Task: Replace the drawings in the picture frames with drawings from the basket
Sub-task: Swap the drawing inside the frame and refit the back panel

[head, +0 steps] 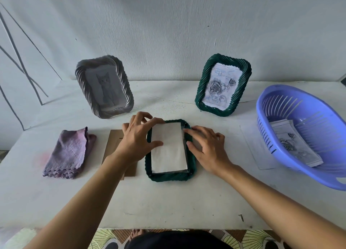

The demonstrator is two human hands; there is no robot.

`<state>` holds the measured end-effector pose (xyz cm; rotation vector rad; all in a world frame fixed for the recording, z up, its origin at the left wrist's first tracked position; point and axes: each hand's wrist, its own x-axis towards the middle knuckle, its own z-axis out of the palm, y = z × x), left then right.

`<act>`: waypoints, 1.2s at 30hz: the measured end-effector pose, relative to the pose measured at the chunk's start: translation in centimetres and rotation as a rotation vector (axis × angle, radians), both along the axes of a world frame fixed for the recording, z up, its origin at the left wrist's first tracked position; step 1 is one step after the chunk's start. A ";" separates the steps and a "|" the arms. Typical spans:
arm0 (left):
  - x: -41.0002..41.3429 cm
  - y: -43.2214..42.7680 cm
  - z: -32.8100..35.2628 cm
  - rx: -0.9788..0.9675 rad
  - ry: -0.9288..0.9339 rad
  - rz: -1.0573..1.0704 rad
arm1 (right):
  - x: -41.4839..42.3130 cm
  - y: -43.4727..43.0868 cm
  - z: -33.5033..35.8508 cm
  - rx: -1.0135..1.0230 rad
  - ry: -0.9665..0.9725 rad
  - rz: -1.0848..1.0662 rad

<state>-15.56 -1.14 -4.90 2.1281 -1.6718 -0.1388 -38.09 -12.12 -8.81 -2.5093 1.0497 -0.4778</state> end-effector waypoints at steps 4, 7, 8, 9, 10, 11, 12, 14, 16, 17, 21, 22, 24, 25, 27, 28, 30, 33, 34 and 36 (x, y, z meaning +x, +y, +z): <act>-0.4 0.6 -0.3 -0.051 0.030 -0.029 | 1.2 -0.6 0.6 0.011 -0.155 -0.056; -0.8 1.0 -0.5 -0.068 0.014 -0.035 | 2.0 -0.9 1.3 0.050 -0.243 -0.025; -0.9 1.1 -0.6 -0.080 0.007 -0.027 | 2.2 -1.0 1.4 0.056 -0.257 -0.011; -1.0 1.2 -0.6 -0.096 0.007 -0.017 | 2.3 -1.0 1.4 0.057 -0.268 0.000; -1.1 1.3 -0.7 -0.115 0.018 -0.009 | 2.4 -1.0 1.3 0.057 -0.274 0.008; -1.2 1.4 -0.8 -0.138 0.039 -0.004 | 2.4 -1.0 1.1 0.060 -0.279 0.015; -1.3 1.5 -1.0 -0.164 0.072 0.002 | 2.5 -0.9 0.9 0.064 -0.284 0.023; -1.7 1.6 -1.2 -0.227 0.162 0.035 | 2.5 -0.7 0.6 0.062 -0.295 0.035; -1.9 1.8 -1.3 -0.308 0.223 0.083 | 2.5 -0.5 0.5 0.055 -0.304 0.044; -2.0 1.9 -1.4 -0.348 0.233 0.101 | 2.5 -0.4 0.4 0.059 -0.309 0.051; -2.5 2.4 -1.3 -0.403 0.356 0.148 | 2.5 -0.1 0.5 0.082 -0.340 0.080; -2.7 2.5 -1.1 -0.389 0.398 0.158 | 2.5 -0.1 0.6 0.090 -0.350 0.079; -2.9 2.7 -0.6 -0.336 0.490 0.162 | 2.4 -0.2 0.7 0.103 -0.363 0.077; -2.9 2.8 -0.4 -0.304 0.543 0.150 | 2.3 -0.2 0.8 0.106 -0.371 0.078; -2.8 2.8 0.1 -0.261 0.640 0.116 | 2.0 -0.5 1.2 0.105 -0.390 0.082; -2.9 2.8 0.5 -0.255 0.665 0.105 | 1.7 -0.6 1.6 0.103 -0.396 0.080; -3.1 2.5 1.6 -0.256 0.701 0.095 | 0.9 -1.1 2.8 0.072 -0.403 0.068; -3.5 1.5 3.4 -0.248 0.825 0.105 | -1.4 -2.5 5.1 -0.057 -0.347 0.034; -3.7 1.0 3.9 -0.242 0.864 0.104 | -2.4 -3.0 5.9 -0.104 -0.310 0.015; -4.2 -0.1 4.6 -0.227 0.942 0.091 | -4.4 -4.0 7.2 -0.203 -0.237 -0.039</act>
